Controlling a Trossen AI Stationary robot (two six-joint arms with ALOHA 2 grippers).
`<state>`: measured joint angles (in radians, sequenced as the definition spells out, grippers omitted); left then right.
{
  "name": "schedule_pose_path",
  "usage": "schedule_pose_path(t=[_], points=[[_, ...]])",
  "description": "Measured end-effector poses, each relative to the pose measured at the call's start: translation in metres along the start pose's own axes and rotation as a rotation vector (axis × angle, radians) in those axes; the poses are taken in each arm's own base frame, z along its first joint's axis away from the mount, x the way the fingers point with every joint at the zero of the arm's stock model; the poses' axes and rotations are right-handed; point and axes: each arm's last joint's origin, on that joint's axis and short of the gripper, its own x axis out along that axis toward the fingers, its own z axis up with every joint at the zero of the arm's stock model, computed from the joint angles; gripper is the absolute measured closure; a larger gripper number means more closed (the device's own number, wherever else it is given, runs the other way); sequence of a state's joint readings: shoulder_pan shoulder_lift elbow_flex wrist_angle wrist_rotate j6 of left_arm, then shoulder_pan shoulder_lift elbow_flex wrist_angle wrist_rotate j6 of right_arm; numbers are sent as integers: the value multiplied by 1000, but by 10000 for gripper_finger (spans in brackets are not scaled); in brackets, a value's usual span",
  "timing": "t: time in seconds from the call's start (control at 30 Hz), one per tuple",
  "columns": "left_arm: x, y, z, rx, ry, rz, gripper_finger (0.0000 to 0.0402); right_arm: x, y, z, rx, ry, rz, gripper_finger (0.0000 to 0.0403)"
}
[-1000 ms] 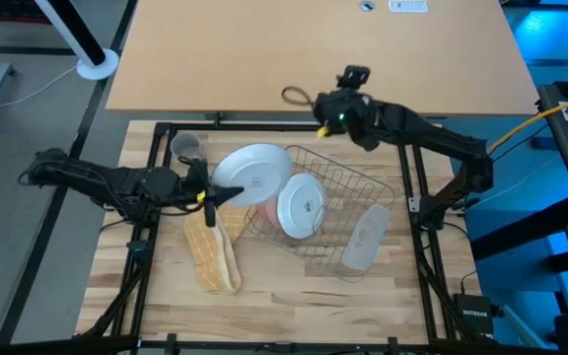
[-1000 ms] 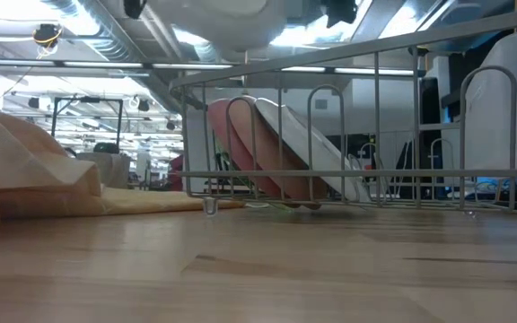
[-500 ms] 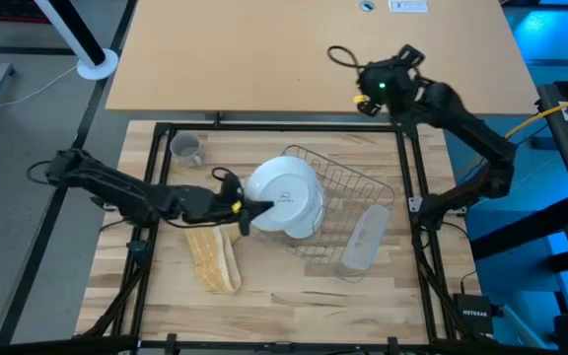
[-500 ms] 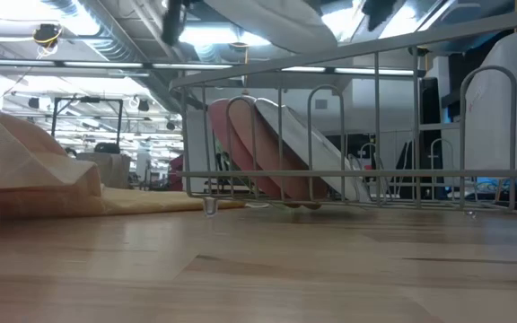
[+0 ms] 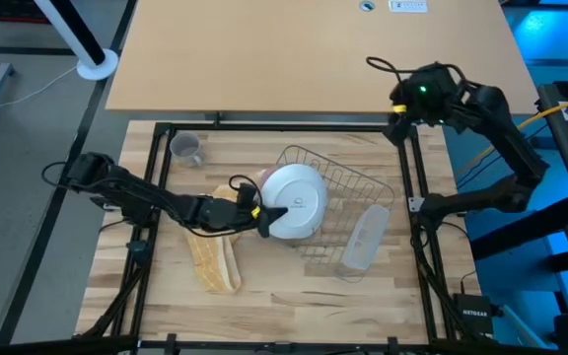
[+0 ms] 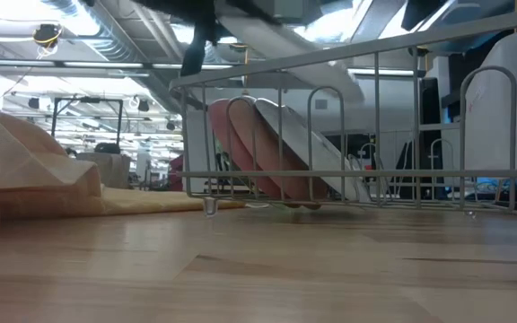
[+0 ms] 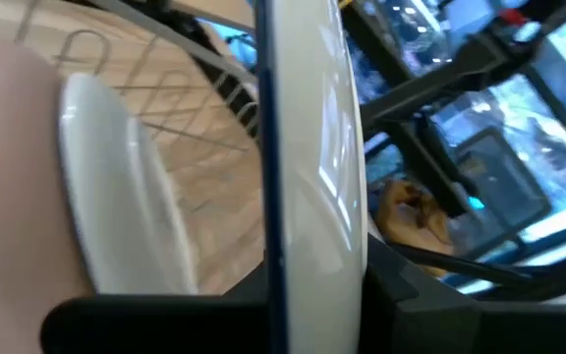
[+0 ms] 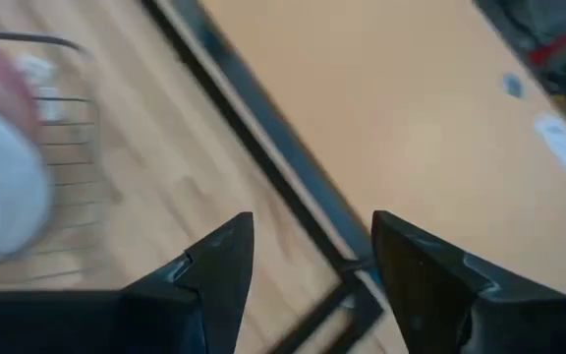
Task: Sort dishes
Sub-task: Put the blue patterned white plate into the dish rack
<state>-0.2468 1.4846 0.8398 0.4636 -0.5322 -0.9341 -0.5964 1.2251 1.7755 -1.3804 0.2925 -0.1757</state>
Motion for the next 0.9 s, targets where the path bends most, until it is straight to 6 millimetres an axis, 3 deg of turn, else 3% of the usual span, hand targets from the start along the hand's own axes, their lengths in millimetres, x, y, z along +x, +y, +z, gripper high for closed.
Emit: schedule_pose_path(t=[0.17,0.37,0.63,0.9], points=[[13,0,-3,31,-15,30,372,-5,5,-14,8,-68,129,191],[38,-8,-5,94,-18,51,372,4,12,-31,4,-70,171,191],[54,-9,-7,162,30,186,372,35,28,-64,-10,-8,183,191],[55,-7,-7,99,26,225,372,66,47,-99,-4,-127,306,191]])
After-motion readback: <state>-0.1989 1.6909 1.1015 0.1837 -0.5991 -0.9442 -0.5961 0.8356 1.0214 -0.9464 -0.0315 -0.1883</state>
